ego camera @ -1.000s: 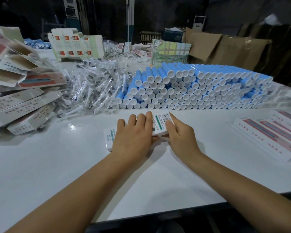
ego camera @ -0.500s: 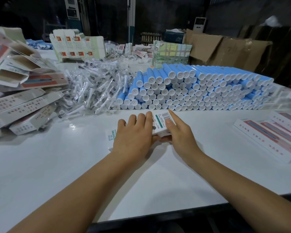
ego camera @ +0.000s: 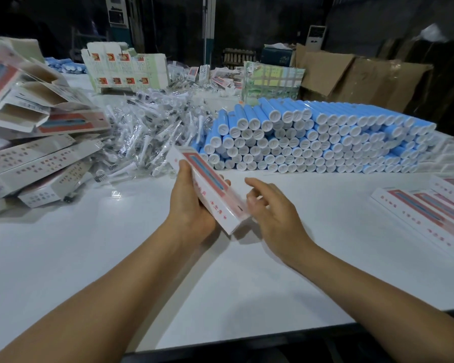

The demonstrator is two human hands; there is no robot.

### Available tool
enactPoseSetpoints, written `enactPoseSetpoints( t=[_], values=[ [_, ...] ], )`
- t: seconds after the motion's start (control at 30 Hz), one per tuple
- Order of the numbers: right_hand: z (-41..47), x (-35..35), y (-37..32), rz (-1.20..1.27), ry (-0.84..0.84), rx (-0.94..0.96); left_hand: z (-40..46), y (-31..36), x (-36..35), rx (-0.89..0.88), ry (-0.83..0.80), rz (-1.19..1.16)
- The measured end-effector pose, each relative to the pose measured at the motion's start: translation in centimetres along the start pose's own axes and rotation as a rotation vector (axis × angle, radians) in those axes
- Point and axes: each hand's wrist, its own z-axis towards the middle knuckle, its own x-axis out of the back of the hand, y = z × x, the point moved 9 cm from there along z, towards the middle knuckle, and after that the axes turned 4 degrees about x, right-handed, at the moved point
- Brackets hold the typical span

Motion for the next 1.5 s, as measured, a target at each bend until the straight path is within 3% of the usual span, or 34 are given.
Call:
enactPoseSetpoints(
  t=[0.2,0.33,0.6,0.77,0.93,1.13,1.27,1.5],
  values=[
    [-0.4,-2.3,-1.3,-0.363,-0.156,0.11,0.2,-0.5,0.5,0.013,0.022,-0.072],
    [-0.5,-2.5,-1.4,-0.411,-0.164,0.125,0.1,-0.7,0.4,-0.02,0.011,-0.032],
    [0.1,-0.3,-1.5,-0.448,-0.086,0.106,0.0,-1.6,-1.4,-0.169,-0.112,0.324],
    [0.8,7.6,-0.9,-0.543,0.067,0.075,1.1,-2.5,-1.1,-0.154,-0.119,0.492],
    [-1.6,21.6,2.6,-0.855,0.259,-0.063,2.5,-2.3,-0.7,-0.149,-0.2,0.595],
    [-7.0,34.9,10.7,-1.347,0.217,-0.573,3.2,-2.1,-0.8,-0.15,-0.226,0.683],
    [-8.4,38.3,11.6,-1.323,0.336,-0.613,3.1,-2.0,-0.4,-0.148,-0.207,0.692],
    [-7.6,37.8,10.1,-1.275,0.35,-0.591,1.9,-2.4,-0.7,-0.13,-0.228,0.722]
  ],
)
